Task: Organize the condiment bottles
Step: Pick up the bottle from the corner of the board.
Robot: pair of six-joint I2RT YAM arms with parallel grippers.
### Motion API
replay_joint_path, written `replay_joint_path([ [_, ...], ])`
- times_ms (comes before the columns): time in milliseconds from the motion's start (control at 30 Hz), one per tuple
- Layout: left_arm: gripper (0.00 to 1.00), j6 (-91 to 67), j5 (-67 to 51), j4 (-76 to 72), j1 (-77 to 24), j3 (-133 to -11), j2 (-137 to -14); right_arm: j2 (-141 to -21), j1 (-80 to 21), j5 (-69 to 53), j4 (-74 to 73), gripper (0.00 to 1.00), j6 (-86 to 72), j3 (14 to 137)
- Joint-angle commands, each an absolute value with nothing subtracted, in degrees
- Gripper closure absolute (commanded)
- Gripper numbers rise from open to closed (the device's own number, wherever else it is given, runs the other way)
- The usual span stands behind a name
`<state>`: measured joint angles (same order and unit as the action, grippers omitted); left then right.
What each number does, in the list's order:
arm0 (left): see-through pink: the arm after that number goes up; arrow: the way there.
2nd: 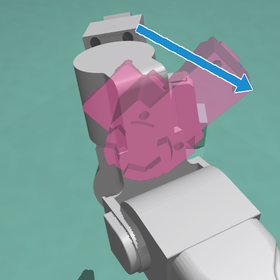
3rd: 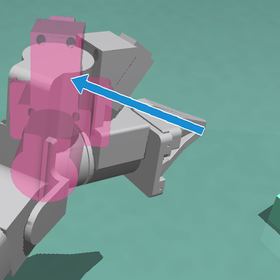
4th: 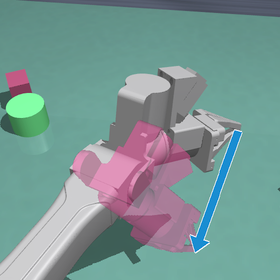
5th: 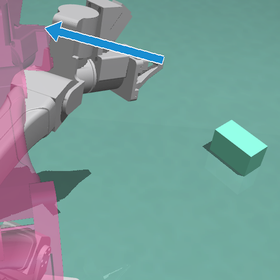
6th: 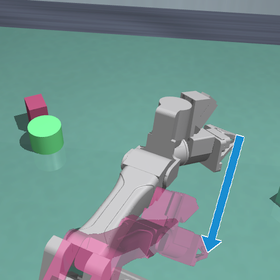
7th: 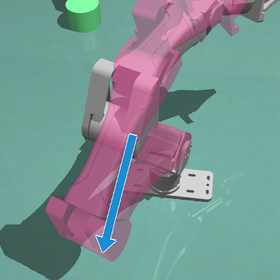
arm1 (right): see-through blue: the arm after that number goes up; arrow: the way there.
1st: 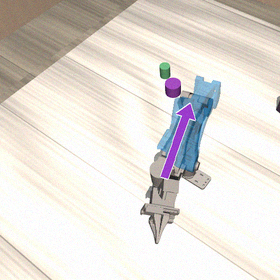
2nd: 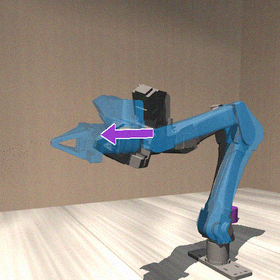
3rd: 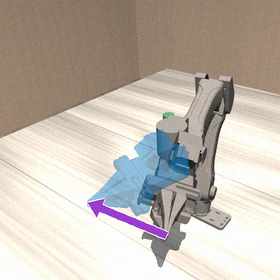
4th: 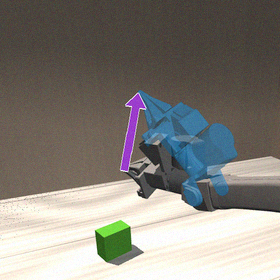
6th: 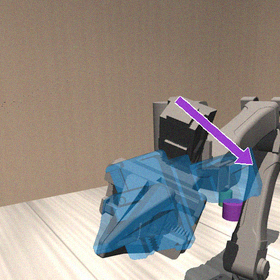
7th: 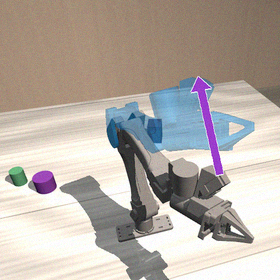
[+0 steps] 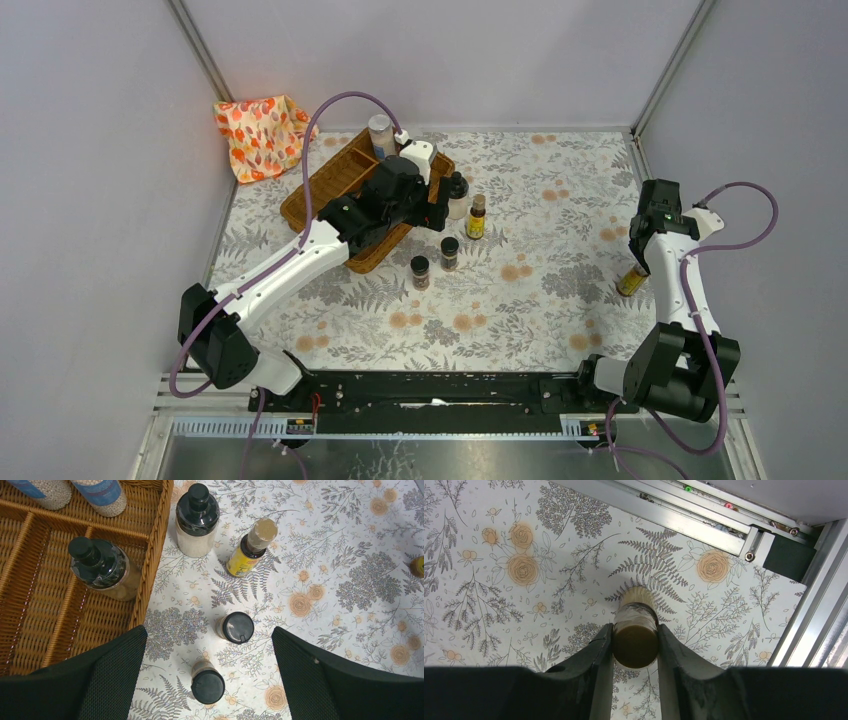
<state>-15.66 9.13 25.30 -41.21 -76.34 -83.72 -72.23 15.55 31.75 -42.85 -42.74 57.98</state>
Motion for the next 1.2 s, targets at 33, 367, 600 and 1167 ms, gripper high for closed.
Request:
replay_joint_path([
  [33,0.01,-14.3,10.2,24.0,-41.6,-76.5,-82.4,-71.9,15.8,29.8,-44.0,1.0,-43.4,59.7],
  [367,0.01,-14.8,11.6,24.2,-41.5,-76.2,-81.1,-71.8,15.2,23.1,-43.3,1.0,-41.9,64.1],
  [600,0.01,-15.9,11.9,24.4,-41.5,-76.5,-80.9,-73.1,12.8,21.2,-42.3,1.0,-41.1,67.4],
  [1167,0.01,-17.4,15.1,27.9,-41.7,-79.1,-80.5,-82.6,0.4,21.8,-41.4,1.0,-35.3,81.0],
])
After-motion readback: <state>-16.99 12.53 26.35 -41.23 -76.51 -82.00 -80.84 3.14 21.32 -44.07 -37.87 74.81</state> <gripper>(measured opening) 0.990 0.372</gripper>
